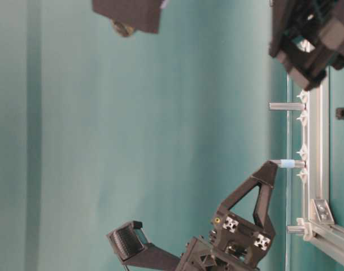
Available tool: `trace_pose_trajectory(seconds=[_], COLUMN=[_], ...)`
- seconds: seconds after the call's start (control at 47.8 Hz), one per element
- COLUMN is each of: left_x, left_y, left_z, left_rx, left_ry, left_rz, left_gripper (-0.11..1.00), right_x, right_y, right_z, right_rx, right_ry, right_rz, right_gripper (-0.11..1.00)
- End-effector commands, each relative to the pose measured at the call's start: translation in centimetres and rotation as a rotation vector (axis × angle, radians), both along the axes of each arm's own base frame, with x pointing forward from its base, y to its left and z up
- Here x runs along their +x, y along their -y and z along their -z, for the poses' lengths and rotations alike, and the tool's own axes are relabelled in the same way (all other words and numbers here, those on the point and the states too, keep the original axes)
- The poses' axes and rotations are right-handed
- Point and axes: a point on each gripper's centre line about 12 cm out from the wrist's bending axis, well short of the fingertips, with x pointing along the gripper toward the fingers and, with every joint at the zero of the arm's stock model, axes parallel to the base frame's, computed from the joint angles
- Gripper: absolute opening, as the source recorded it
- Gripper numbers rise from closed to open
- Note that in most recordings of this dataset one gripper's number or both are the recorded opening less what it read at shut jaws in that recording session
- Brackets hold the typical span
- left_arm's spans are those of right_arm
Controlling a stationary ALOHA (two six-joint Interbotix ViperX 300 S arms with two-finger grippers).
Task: Insert the wire through the string loop located in the center.
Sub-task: 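Close the right gripper on the cable just behind the USB plug, then lift the cable and carry it toward the zip-tie loop on the bottom rail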
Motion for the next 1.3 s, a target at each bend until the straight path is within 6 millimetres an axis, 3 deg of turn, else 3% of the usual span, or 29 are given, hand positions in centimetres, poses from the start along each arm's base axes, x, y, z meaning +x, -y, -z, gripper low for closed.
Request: trace_pose_trajectory(seconds=[0.0,0.628,1.277], left_x=[0.1,0.1,0.2], left_y=[0.1,0.1,0.4], left_z=[-1.2,-1.2,-1.2], left_rx=[0.002,0.002,0.003], left_ry=[0.039,0.039,0.037], left_rz=[0.002,0.002,0.011], left_gripper=[0.0,0.0,0.0], right_x=[0.0,-1.0,-6.4], right_y=[-0.2,0.3,6.5], right_z=[-1.6,-1.2,-1.8], right_rx=[0.012,0.006,-0.002], right_ry=[0.041,0.027,0.004], right_rz=[-0.008,-0.004,0.115], right_gripper=[0.07,0.07,0.07])
